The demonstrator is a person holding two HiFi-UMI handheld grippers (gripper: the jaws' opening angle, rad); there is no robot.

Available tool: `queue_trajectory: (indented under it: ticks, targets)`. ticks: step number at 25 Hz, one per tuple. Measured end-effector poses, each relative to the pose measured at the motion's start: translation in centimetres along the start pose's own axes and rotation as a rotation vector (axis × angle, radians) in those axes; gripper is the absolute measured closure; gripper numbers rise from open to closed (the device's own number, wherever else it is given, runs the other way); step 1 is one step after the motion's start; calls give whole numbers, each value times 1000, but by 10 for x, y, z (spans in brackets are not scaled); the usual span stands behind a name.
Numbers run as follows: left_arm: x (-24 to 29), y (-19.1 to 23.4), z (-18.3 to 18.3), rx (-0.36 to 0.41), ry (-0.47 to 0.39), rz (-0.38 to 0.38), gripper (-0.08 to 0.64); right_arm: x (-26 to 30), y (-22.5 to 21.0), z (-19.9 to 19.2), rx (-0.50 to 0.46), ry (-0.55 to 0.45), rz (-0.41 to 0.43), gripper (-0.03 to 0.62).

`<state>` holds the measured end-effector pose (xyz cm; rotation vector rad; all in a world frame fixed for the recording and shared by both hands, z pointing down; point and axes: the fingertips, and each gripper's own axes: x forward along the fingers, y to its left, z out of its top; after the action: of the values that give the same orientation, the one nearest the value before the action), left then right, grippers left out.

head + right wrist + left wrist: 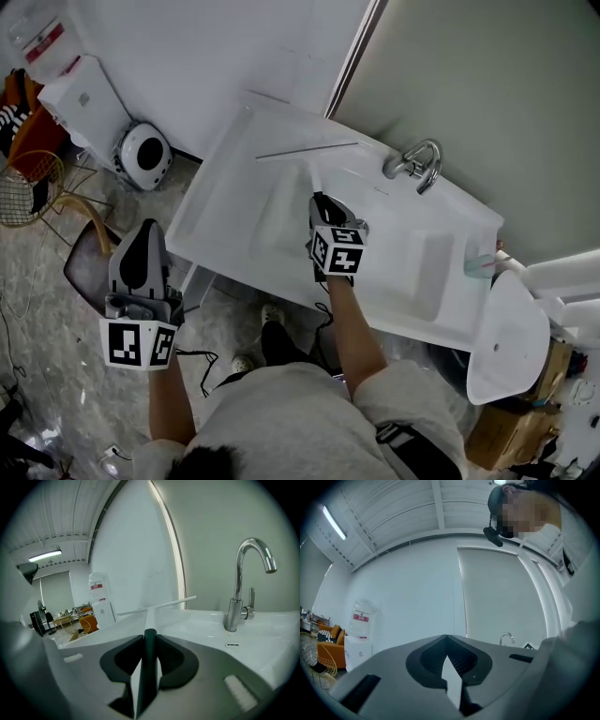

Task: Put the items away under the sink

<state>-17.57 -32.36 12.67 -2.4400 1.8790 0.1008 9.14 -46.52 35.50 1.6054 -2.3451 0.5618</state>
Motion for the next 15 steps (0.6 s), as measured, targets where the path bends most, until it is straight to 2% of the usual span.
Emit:
queue_trajectory:
  ticks: [8,15]
  targets:
    - [-50,10,20,-16,-50,-30,561,-66,54,23,1,-125,26,491]
    - [-99,8,33,-17,-86,-62,561,-125,97,21,6,-206,42,491]
